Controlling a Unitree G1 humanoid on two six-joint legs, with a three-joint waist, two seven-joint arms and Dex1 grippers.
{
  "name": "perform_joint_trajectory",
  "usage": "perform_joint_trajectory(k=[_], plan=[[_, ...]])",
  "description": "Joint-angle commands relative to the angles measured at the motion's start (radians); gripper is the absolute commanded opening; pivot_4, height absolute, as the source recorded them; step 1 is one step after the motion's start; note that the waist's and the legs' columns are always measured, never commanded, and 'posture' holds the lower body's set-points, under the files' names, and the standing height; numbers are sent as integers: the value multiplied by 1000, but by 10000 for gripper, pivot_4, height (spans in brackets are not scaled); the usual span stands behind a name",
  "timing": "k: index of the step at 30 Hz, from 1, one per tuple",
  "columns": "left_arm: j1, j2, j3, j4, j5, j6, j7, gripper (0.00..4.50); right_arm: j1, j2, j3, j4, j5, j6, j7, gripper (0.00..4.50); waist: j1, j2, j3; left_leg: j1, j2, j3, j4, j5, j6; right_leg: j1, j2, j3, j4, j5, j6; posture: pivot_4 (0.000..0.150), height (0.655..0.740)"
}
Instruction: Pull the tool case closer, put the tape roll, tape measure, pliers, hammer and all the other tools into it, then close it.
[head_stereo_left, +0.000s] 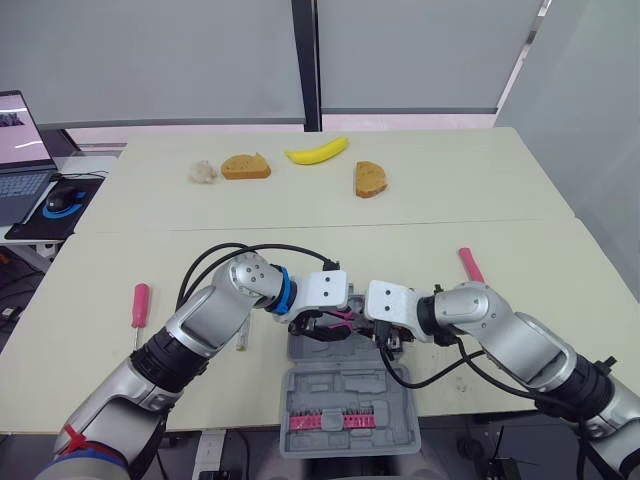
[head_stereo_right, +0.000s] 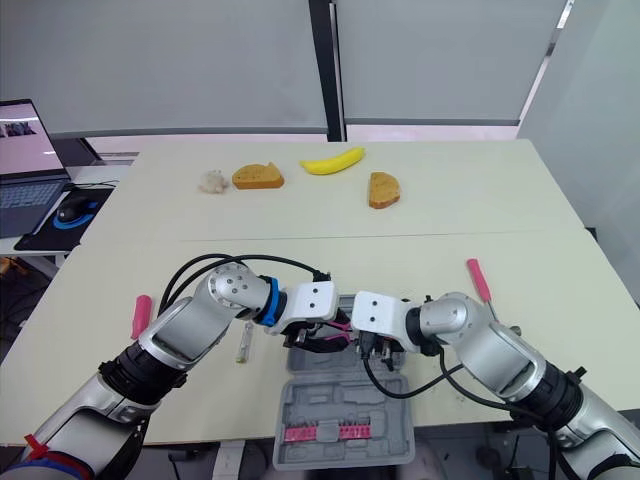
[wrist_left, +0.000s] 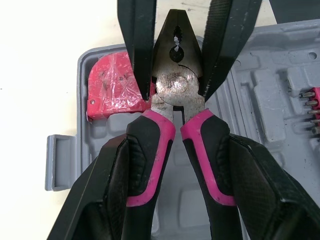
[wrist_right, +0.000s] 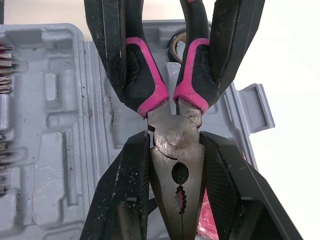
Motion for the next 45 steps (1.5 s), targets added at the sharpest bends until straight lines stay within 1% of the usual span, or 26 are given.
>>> perform_joint_trajectory(k=[1,7,9,11,13,14,18,22,25,29,34,36,39,45], plan=[[-4,1,24,-34,-10,-1,-2,24574,-8,10,-21,-18,-14,-32,8,12456,0,0,0,0,0,0,0,0,0,0,0,0,0,0,0,1500,7361],[2,17,21,-21,-21,-19,-31,24574,17,7,-42,-30,-19,-60,14,12456,0,0,0,0,0,0,0,0,0,0,0,0,0,0,0,1500,7361],[-1,14,38,-11,-32,-43,-33,31789,27,7,-55,-35,-18,-79,14,12457,0,0,0,0,0,0,0,0,0,0,0,0,0,0,0,1500,7361],[-6,16,62,-11,-52,-47,-39,36883,36,6,-70,-43,-16,-96,15,12456,0,0,0,0,0,0,0,0,0,0,0,0,0,0,0,1500,7361],[-3,38,96,-11,-76,-55,-54,43041,46,-2,-92,-59,-8,-105,21,12457,0,0,0,0,0,0,0,0,0,0,0,0,1,0,0,1500,7361],[3,52,116,-9,-90,-69,-65,45000,50,-8,-103,-67,-5,-107,26,12457,-1,0,0,0,0,0,0,0,0,0,0,0,1,0,0,1500,7361],[63,138,234,16,-169,-145,-123,45000,53,-64,-142,-101,-2,-118,67,12457,-4,0,0,0,0,0,0,0,0,-1,0,0,1,0,0,1500,7361],[153,212,322,69,-199,-302,-176,45000,31,-124,-149,-112,-24,-131,114,12457,-2,1,0,0,0,0,0,0,0,-1,0,0,1,0,0,1500,7361],[224,254,385,77,-230,-375,-203,45000,12,-144,-131,-107,-45,-134,137,12457,-2,1,0,0,0,1,0,0,0,-1,0,0,1,0,0,1500,7361],[318,299,443,74,-251,-456,-226,45000,-5,-118,-74,-82,-83,-137,151,12457,-2,1,0,0,1,0,0,0,0,-1,-1,0,0,0,0,1500,7361],[406,305,483,48,-288,-529,-248,45000,-28,-69,-14,-28,-133,-152,156,12457,-1,1,1,0,0,1,0,0,0,-1,-1,0,0,0,0,1500,7361],[449,310,496,53,-288,-571,-253,45000,-47,-40,25,23,-164,-170,160,12457,-1,1,1,0,0,1,0,0,0,-1,-1,0,0,0,0,1500,7361],[468,303,512,70,-282,-615,-235,45000,-64,1,56,80,-191,-187,162,12457,-1,2,1,0,1,1,0,0,0,-1,-1,0,1,0,0,1500,7361],[467,305,510,80,-272,-628,-219,45000,-72,62,89,175,-239,-217,163,12457,-1,2,1,0,0,1,0,0,0,-2,-1,1,1,0,0,1500,7361]])
